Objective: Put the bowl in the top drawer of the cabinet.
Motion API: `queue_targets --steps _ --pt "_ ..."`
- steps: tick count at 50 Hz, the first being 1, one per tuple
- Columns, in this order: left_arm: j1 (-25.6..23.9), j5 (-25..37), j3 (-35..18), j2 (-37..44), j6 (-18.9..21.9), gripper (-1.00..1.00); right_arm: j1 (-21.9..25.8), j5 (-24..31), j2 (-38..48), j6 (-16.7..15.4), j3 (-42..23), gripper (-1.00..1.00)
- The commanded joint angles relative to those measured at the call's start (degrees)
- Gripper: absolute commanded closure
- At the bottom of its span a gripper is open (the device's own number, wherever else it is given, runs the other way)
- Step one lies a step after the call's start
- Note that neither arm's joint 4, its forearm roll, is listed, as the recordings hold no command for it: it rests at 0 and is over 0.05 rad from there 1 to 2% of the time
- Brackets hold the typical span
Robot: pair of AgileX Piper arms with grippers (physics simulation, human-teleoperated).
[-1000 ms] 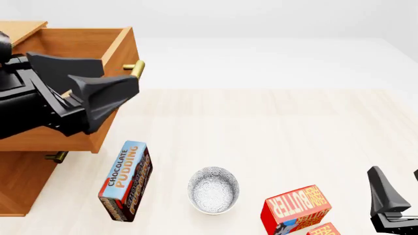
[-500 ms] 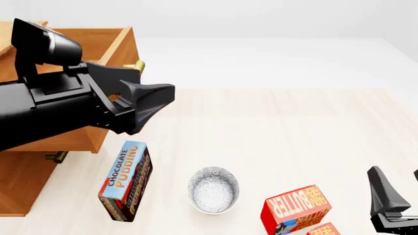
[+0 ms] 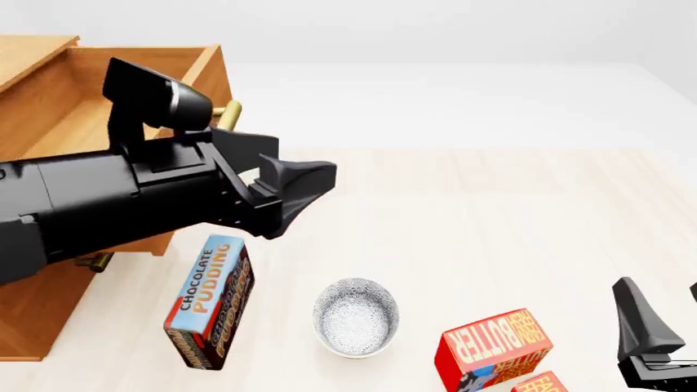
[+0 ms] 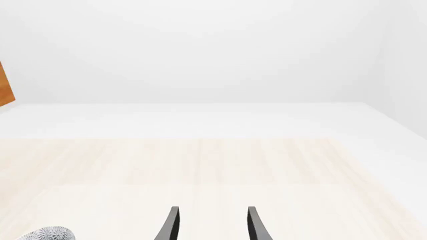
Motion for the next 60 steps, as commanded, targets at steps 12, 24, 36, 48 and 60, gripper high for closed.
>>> queue_targets --steps 12,24,36,48,60 --pt "-0.66 -3.13 2.25 4.17 -2.14 -1.00 0.01 0.01 -0.02 0.00 0.01 -1.00" --pt "0.90 -4.62 3.40 6.81 -3.18 -1.00 0.01 0.00 -0.03 0.01 0.01 -1.00" --pt "1.94 -6.20 4.40 9.62 -4.65 -1.00 0.02 0.00 -0.02 -0.02 0.01 -1.00" --pt "2.82 -7.16 4.98 11.37 -5.52 -1.00 0.00 0.01 -0.01 -0.01 0.01 -1.00" --pt "3.01 -8.35 5.70 12.60 -5.58 -1.00 0.01 0.00 -0.03 0.01 0.01 -1.00"
